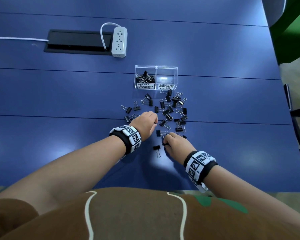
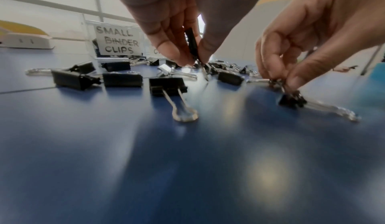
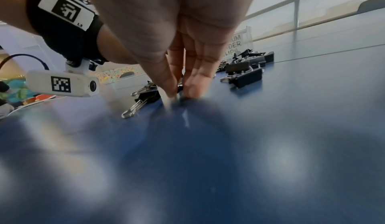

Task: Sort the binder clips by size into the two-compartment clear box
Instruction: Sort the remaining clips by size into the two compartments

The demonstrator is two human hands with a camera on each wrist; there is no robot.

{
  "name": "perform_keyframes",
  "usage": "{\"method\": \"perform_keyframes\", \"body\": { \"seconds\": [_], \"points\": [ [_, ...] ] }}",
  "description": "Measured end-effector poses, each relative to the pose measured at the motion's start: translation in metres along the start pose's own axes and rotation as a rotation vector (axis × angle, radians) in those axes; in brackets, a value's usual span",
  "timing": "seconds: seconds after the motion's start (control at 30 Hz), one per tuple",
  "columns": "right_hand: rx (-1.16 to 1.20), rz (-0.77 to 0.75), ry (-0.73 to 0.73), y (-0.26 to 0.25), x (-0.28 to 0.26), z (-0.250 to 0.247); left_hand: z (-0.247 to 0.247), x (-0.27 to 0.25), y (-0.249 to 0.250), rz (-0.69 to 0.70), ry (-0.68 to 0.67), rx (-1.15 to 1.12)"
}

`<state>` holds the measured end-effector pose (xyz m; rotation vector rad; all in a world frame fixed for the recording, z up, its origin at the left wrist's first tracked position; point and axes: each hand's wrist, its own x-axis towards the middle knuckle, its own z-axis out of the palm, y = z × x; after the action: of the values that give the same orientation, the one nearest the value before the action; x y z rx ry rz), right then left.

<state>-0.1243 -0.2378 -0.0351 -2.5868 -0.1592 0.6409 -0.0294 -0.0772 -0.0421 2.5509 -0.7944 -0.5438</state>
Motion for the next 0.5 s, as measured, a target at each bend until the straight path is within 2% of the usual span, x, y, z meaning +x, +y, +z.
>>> {"method": "perform_keyframes", "body": {
  "seconds": [0.17, 0.37, 0.5],
  "points": [
    [0.123, -0.045, 0.099, -0.01, 0.012, -0.011, -0.028, 0.014, -0.005, -0.167, 0.175, -0.211],
    [0.378, 0.151, 0.295, -0.007, 0.038, -0.054, -0.079, 0.06, -0.021, -0.269, 0.35, -0.271],
    [0.448, 0.182, 0.35, -0.01, 0.068, -0.087, -0.103, 0.089, -0.03, -0.339, 0.404, -0.28]
  ]
}}
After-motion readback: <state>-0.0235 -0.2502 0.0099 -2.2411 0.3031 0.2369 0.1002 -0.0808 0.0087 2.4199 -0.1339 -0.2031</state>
